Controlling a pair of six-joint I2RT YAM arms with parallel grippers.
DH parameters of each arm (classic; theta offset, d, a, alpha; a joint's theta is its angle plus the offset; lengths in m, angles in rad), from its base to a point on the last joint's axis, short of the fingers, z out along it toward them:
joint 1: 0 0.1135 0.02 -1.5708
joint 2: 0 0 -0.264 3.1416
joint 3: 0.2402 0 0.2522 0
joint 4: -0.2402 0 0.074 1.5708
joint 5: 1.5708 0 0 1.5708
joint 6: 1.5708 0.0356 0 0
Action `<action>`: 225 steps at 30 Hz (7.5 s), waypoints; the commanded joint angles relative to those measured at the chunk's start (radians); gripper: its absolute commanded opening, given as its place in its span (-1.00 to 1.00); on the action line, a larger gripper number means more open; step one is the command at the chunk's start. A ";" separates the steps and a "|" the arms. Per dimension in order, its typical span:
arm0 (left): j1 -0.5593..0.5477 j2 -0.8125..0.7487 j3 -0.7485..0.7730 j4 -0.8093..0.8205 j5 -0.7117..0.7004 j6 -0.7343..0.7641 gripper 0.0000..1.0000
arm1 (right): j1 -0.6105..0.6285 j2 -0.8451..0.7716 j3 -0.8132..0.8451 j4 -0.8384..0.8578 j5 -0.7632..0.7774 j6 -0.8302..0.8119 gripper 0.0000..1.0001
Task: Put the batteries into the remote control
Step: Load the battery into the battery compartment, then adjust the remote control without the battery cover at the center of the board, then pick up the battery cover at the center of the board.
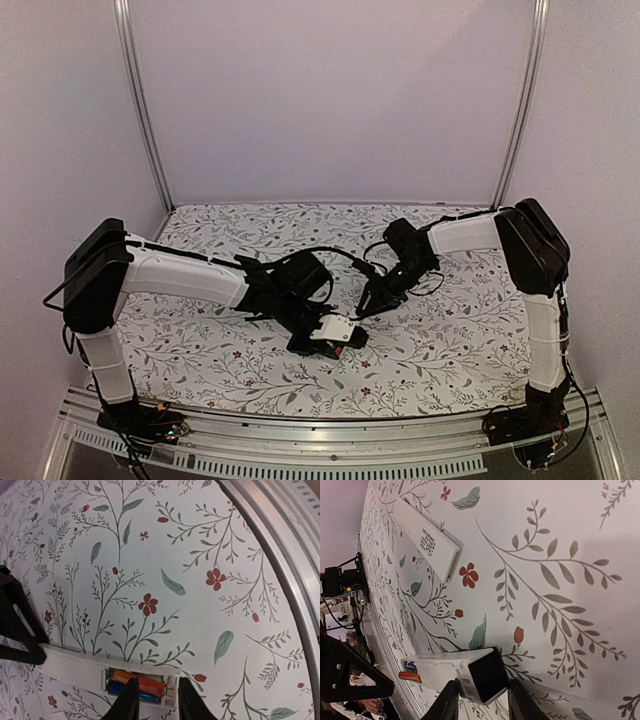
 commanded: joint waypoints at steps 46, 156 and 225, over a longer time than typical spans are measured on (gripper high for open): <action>-0.018 0.106 0.109 -0.114 -0.148 -0.022 -0.84 | 0.007 0.041 0.023 -0.021 -0.013 -0.014 -0.36; 0.287 0.161 0.437 -0.462 -0.276 -0.424 0.36 | -0.163 -0.285 -0.132 0.222 0.007 0.170 0.03; 0.376 0.071 -0.158 0.079 -0.064 -1.249 -0.18 | 0.020 0.108 0.004 0.575 -0.189 0.640 -1.00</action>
